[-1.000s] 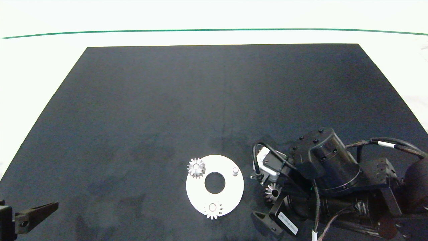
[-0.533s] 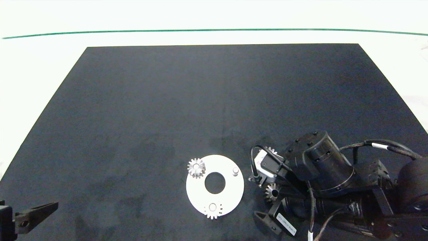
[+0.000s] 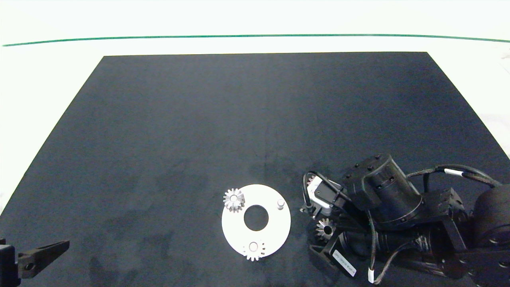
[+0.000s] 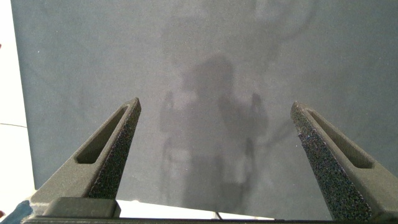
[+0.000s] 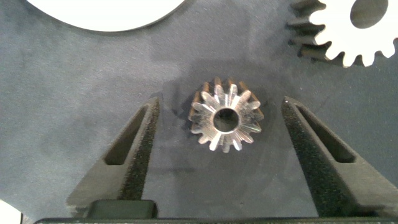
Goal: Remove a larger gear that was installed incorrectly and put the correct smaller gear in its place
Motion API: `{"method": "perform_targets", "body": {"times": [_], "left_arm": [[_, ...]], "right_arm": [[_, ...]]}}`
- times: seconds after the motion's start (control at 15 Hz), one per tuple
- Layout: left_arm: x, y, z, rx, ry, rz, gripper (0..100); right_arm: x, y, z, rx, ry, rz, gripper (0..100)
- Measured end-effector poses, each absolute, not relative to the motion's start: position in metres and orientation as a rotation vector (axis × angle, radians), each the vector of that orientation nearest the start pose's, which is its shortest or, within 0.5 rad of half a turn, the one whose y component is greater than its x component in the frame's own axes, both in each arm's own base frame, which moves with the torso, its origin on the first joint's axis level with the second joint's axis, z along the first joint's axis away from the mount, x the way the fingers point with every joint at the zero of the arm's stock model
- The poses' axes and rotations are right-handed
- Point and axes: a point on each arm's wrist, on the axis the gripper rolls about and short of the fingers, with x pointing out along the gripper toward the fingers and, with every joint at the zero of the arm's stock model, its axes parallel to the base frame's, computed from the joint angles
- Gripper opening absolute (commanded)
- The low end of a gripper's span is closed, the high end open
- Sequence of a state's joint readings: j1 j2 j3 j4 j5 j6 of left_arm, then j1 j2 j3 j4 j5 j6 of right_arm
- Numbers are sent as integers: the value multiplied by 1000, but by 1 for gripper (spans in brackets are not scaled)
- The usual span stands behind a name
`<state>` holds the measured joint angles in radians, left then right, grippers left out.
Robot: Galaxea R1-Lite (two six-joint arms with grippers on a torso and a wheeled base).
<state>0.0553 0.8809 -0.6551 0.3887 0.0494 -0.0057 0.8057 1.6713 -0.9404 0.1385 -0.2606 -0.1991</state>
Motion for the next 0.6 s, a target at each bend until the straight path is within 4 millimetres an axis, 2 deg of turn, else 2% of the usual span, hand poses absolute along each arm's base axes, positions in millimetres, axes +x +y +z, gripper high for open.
{"method": "perform_targets", "body": {"times": [0.6], "left_arm": [[80,6,207,-8,616,104,100]], "right_arm": [[195,194,156,-639,725,586,55]]}}
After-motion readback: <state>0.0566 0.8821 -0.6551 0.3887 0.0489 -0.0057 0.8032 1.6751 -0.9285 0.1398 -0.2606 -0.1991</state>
